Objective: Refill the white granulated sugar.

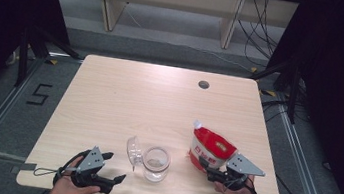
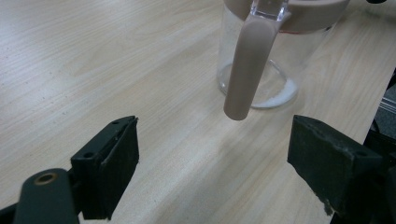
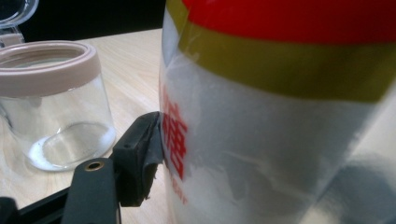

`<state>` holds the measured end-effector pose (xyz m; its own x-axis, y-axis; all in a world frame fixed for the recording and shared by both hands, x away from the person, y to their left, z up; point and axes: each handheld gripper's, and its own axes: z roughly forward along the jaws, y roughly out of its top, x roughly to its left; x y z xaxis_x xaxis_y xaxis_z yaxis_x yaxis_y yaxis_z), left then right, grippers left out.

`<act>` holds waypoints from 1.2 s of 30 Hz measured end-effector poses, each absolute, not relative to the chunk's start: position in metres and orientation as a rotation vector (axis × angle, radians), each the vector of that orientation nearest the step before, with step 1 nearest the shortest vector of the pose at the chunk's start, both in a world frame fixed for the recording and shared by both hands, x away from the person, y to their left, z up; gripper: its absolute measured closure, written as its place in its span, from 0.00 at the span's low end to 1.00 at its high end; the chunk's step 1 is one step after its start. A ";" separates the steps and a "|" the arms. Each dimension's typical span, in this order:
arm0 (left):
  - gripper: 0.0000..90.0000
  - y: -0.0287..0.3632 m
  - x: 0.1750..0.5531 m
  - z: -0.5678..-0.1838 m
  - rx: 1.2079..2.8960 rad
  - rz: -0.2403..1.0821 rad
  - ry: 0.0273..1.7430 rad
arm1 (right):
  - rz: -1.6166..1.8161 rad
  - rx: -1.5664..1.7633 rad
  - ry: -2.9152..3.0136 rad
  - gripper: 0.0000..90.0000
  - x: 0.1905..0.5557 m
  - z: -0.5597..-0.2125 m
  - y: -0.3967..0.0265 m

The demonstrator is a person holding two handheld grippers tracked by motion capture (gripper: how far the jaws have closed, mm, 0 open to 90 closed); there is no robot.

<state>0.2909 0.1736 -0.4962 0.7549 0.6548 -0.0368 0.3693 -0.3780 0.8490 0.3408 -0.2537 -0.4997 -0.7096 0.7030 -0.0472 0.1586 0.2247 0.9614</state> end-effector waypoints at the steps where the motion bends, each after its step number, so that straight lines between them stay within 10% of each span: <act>1: 0.18 0.173 0.291 -0.496 2.005 0.377 0.773 | 1.515 0.780 2.027 0.38 0.342 -0.500 -0.254; 36: 0.18 0.175 0.292 -0.497 1.996 0.388 0.784 | 1.564 0.807 2.009 0.35 0.348 -0.509 -0.252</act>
<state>0.2921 0.1748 -0.4966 0.7468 0.6639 -0.0385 0.3715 -0.3684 0.8522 0.3484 -0.2524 -0.5095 -0.7183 0.6957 -0.0070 0.1640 0.1790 0.9701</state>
